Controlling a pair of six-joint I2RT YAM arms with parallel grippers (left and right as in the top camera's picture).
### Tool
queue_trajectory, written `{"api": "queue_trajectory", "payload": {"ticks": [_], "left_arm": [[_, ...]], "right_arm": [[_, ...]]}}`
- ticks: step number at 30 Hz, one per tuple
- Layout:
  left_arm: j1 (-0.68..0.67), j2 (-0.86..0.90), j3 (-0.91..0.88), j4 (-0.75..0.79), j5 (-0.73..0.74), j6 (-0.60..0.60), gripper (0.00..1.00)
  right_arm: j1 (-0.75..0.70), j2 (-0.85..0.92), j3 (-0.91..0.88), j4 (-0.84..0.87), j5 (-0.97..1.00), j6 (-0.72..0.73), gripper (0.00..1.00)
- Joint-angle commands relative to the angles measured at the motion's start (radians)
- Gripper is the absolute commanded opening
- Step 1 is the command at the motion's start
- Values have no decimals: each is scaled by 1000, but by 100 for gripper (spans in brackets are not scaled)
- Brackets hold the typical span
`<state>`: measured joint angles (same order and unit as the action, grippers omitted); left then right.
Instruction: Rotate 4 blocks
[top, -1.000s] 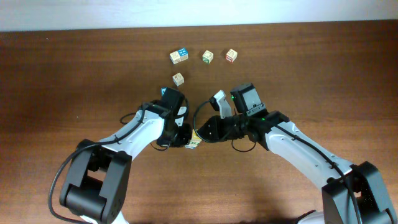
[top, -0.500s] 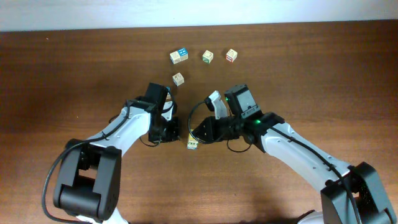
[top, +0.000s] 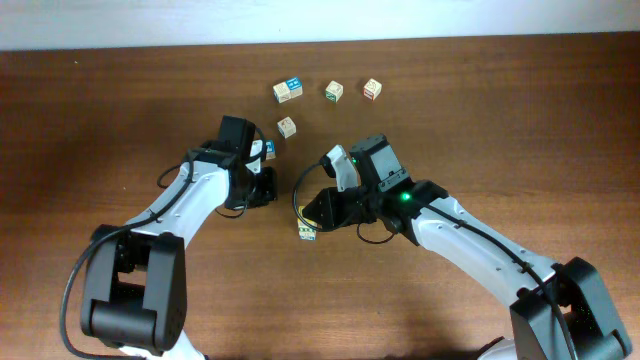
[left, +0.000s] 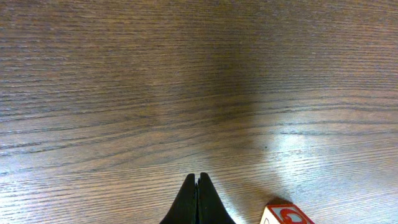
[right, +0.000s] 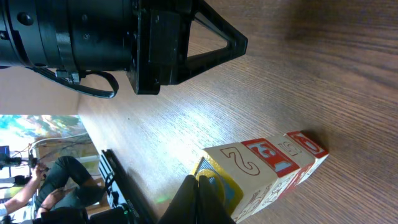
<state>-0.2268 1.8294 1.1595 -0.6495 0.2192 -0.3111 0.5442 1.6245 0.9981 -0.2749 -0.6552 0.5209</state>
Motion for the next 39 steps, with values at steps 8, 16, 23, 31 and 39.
{"api": "queue_trajectory", "payload": {"ticks": [8, 16, 23, 31, 39], "left_arm": [[7, 10, 17, -2, -11, 13, 0], [7, 10, 17, -2, -11, 13, 0], [7, 10, 17, -5, -11, 13, 0], [82, -148, 310, -206, -63, 248, 3], [164, -422, 372, -206, -268, 264, 99]], "right_arm": [[7, -1, -2, -26, 71, -7, 5], [7, -10, 24, -23, 34, -7, 5], [7, -69, 29, -23, 27, -8, 5], [-159, -356, 149, -209, 44, -145, 16], [-581, -809, 148, -467, 417, -282, 99]]}}
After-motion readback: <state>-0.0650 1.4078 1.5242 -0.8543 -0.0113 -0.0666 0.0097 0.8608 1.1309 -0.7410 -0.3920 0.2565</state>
